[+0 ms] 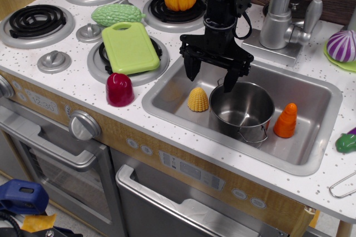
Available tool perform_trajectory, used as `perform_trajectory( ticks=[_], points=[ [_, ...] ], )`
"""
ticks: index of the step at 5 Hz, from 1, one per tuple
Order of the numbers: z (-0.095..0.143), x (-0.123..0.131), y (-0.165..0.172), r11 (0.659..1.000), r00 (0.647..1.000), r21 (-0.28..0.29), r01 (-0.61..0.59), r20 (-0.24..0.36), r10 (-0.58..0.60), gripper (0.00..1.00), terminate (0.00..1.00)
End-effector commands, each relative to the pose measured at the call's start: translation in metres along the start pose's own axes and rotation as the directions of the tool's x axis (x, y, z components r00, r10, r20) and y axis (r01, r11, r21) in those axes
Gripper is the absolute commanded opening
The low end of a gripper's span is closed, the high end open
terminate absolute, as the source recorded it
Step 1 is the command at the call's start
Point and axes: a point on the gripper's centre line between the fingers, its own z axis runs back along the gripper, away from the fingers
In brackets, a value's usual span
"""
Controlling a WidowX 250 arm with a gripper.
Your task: Pick up pot from sink
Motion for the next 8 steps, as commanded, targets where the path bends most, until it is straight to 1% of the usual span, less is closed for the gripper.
perform_trajectory(
  ticks=[1,3,4,5,6,7,8],
  points=[
    [0.0,0.0,0.0,1.0,1.0,0.0,0.0,0.0,0.0,1.0,0.0],
    [-0.022,0.0,-0.004,0.999,0.999,-0.039,-0.016,0.031,0.017,1.0,0.0],
    [-0.033,0.0,-0.002,0.999,0.998,-0.041,-0.01,0.059,0.012,1.0,0.0],
    [-0.04,0.0,-0.001,0.999,0.997,-0.036,-0.017,0.069,0.02,1.0,0.0],
    [-0.039,0.002,-0.002,1.0,0.997,-0.018,-0.024,0.075,0.025,0.0,0.0],
    [-0.033,0.002,-0.002,1.0,0.997,-0.005,-0.021,0.071,0.022,0.0,0.0],
    [-0.011,0.004,-0.003,1.0,0.999,0.003,-0.026,0.034,0.026,0.0,0.0]
  ],
)
